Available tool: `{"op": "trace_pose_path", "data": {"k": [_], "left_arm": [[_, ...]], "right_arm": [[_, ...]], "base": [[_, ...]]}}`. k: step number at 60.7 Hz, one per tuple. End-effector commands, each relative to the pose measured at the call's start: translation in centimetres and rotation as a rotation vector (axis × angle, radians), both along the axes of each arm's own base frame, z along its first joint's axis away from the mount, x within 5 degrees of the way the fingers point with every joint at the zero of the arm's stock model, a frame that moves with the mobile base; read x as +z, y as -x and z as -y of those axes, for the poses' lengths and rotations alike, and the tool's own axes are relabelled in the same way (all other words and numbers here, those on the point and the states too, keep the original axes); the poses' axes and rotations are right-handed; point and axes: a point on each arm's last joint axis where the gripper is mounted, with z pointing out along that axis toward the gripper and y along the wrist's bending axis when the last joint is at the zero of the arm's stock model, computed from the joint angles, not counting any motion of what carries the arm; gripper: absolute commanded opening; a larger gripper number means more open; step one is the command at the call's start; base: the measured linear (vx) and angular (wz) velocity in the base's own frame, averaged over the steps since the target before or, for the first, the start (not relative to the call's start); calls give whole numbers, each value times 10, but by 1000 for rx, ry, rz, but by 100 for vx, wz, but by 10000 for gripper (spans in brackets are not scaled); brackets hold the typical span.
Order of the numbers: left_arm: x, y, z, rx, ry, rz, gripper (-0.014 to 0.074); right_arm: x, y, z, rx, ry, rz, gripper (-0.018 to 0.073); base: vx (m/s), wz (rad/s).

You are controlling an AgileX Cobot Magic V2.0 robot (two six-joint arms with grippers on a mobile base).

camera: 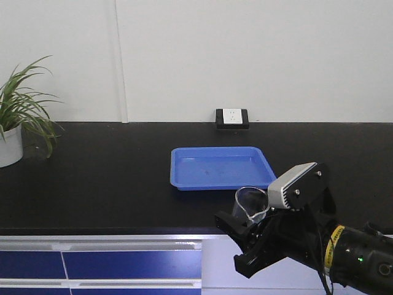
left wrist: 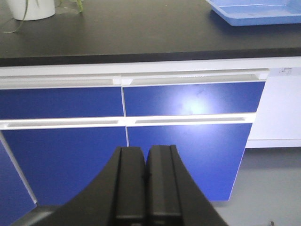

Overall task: Move beaker to silver tray on left bench
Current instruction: 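Hold the beaker in the right gripper while the base turns away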

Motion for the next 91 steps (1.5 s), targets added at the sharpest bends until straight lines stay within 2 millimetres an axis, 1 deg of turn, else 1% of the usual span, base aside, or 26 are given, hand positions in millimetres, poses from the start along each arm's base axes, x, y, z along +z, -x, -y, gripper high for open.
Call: {"op": "trace_pose_path", "data": {"k": [1,55,75,91], "left_arm": [[1,-2,0,0,9,67,1],[1,-2,0,0,9,67,1],[1,-2,0,0,9,67,1],[1,-2,0,0,9,67,1]], "right_arm": [[26,5,-2,31,-77,81,-11],[26,5,-2,31,-77,81,-11],[26,5,-2,31,-77,81,-11],[26,5,-2,31,-77,81,-11]], "base": [[-28,11],[-23,12],[-8,39],[-3,61]]}}
